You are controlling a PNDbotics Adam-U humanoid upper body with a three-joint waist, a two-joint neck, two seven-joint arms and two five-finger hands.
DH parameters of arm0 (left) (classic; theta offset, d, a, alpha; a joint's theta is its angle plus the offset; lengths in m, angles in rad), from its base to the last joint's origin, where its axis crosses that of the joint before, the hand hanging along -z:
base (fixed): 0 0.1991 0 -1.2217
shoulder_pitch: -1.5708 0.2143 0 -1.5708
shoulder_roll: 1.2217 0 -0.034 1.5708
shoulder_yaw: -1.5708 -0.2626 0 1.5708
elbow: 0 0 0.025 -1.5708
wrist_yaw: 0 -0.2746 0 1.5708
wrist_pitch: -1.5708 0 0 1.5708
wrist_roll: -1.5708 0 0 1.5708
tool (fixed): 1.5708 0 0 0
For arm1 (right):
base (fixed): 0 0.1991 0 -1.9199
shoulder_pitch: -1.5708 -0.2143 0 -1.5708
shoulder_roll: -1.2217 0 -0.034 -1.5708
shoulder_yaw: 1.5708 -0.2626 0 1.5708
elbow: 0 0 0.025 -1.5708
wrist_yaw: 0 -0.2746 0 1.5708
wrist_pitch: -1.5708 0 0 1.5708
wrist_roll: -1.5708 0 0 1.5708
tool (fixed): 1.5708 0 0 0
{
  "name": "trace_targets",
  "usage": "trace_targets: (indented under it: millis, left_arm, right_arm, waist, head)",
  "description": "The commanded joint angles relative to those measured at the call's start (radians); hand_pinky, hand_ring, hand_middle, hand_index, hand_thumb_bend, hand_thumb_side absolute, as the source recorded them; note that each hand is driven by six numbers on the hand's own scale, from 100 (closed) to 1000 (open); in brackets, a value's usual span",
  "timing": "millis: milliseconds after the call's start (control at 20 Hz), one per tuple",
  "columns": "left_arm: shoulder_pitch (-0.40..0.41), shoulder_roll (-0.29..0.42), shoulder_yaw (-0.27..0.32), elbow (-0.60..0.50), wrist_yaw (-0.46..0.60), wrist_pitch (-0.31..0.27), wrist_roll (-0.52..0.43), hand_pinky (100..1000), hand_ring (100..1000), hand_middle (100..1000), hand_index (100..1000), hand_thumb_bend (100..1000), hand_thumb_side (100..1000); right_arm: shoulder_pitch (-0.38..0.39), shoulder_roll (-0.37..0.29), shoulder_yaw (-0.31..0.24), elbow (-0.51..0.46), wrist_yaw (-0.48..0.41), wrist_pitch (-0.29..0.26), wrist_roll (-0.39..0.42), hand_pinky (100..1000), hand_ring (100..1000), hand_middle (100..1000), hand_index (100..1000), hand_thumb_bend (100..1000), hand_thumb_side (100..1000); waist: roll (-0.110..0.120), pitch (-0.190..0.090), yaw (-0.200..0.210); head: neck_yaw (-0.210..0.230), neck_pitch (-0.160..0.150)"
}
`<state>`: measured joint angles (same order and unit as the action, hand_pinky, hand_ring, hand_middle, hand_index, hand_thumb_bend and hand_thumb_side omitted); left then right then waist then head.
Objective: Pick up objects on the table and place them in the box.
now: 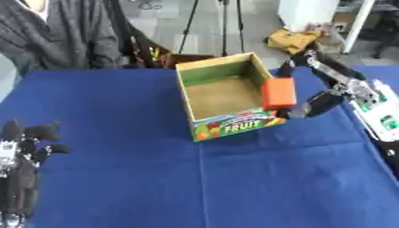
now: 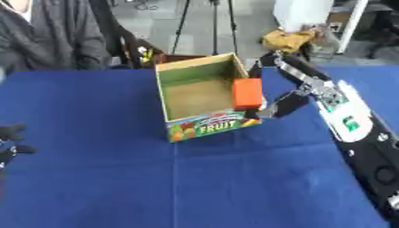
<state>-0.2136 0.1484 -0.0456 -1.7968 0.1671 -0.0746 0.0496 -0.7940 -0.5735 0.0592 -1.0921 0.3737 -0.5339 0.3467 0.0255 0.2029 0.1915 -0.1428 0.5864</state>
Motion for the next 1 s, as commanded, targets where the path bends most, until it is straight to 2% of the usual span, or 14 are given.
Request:
trace_targets:
  millis: [50,400,450,600,900,1000]
  left_arm:
    - [-0.021,0.01,-0.017,-0.014,0.007,0.001,-0.016,541,828,483,613,361,837]
    - [-0.035,0.006,-0.05,-0.013,0.023,0.01,-0.05,540,829,482,612,360,837]
    - [-0.038,0.006,-0.057,-0.013,0.025,0.012,-0.056,539,829,482,612,360,837]
    - [-0.043,0.005,-0.071,-0.013,0.033,0.016,-0.071,539,830,482,612,359,838]
    - [-0.052,0.003,-0.09,-0.014,0.044,0.022,-0.091,538,831,481,611,358,838]
    - [-0.056,0.002,-0.096,-0.014,0.047,0.024,-0.099,538,831,481,611,358,838]
  right_arm:
    - [-0.036,-0.037,-0.033,0.057,0.049,-0.003,-0.017,837,704,431,246,269,181]
    - [-0.056,-0.039,-0.066,0.166,0.131,-0.007,-0.044,845,709,436,249,270,188]
    - [-0.059,-0.041,-0.072,0.181,0.144,-0.004,-0.049,847,710,437,249,243,170]
    - [-0.07,-0.048,-0.086,0.214,0.176,0.003,-0.07,849,712,441,254,263,193]
    - [-0.083,-0.057,-0.1,0.252,0.214,0.013,-0.099,856,723,459,280,245,219]
    - [-0.083,-0.06,-0.105,0.258,0.22,0.02,-0.116,859,731,487,321,217,274]
  waist:
    - [0.001,-0.017,0.015]
    - [0.016,-0.01,0.074]
    - [0.018,-0.008,0.087]
    - [0.025,-0.002,0.113]
    - [0.038,0.009,0.13]
    - [0.04,0.009,0.135]
  head:
    - [-0.025,-0.019]
    - [-0.061,-0.034]
    - [-0.068,-0.039]
    - [-0.081,-0.054]
    - [-0.102,-0.066]
    - [-0.105,-0.07]
